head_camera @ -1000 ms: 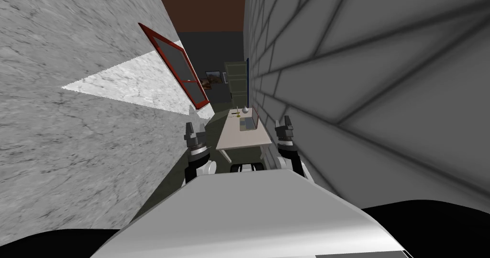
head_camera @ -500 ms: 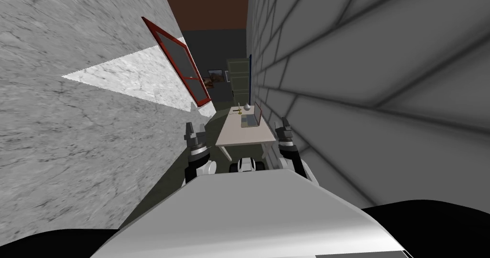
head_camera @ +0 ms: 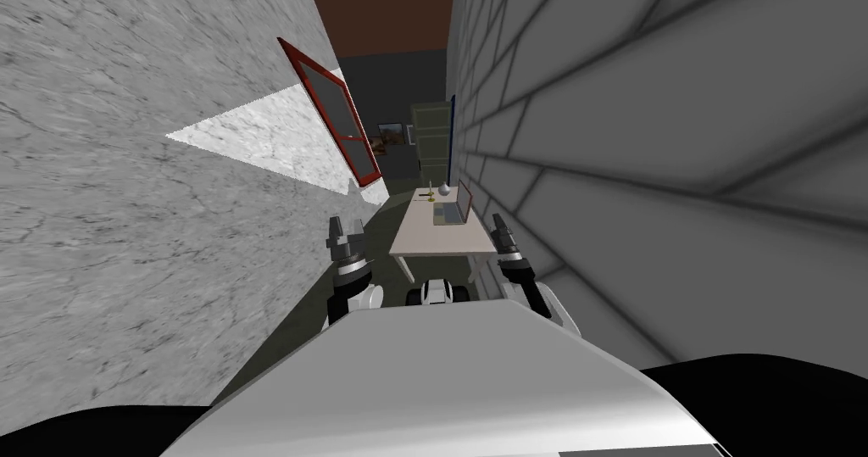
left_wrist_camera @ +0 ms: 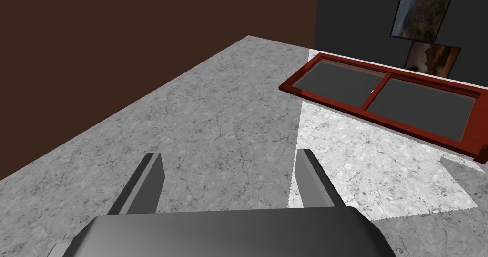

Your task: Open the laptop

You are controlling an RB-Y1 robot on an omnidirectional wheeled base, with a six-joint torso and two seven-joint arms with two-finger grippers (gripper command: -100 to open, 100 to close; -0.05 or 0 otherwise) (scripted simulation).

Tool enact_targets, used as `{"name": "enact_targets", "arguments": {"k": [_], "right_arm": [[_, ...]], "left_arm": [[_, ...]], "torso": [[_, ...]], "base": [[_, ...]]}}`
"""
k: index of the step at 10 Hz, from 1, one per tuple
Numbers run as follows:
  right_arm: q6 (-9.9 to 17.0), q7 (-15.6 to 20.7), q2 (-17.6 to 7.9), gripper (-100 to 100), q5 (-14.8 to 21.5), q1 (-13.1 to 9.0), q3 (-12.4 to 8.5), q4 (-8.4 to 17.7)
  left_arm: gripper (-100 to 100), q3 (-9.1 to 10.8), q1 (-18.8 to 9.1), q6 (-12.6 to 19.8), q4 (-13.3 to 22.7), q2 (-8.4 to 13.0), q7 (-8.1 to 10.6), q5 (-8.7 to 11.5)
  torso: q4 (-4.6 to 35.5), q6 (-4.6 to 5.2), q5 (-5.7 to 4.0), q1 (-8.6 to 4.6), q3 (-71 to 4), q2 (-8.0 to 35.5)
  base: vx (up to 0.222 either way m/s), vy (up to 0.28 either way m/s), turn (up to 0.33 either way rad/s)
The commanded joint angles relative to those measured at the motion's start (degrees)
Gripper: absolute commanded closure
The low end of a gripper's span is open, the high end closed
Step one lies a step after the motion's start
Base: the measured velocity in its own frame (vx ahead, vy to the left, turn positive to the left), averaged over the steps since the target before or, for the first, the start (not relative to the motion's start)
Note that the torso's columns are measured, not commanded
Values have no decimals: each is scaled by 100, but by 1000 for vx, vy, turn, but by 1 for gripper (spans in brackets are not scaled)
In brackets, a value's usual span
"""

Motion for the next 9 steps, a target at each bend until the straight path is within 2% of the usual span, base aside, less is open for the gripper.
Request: {"name": "enact_targets", "arguments": {"k": [1,7,8,9], "right_arm": [[65,243,-389,-100,358,20,-223,312],[285,863,-1433,-100,1314,39,-847,1156],[285,863,-1454,-100,1314,39,-847,1156],[325,975,-1647,-100,1486,41,-959,1313]], "left_arm": [[0,0,0,0,0,0,0,0],[0,0,0,0,0,0,0,0],[0,0,0,0,0,0,0,0],[0,1,1,0,0,0,0,0]], "torso": [[0,0,1,3,0,0],[0,1,-1,-3,1,1],[0,0,0,1,1,1],[0,3,0,-3,1,1]], "base": [[1,51,168],[4,60,182],[3,46,52],[5,35,125]]}}
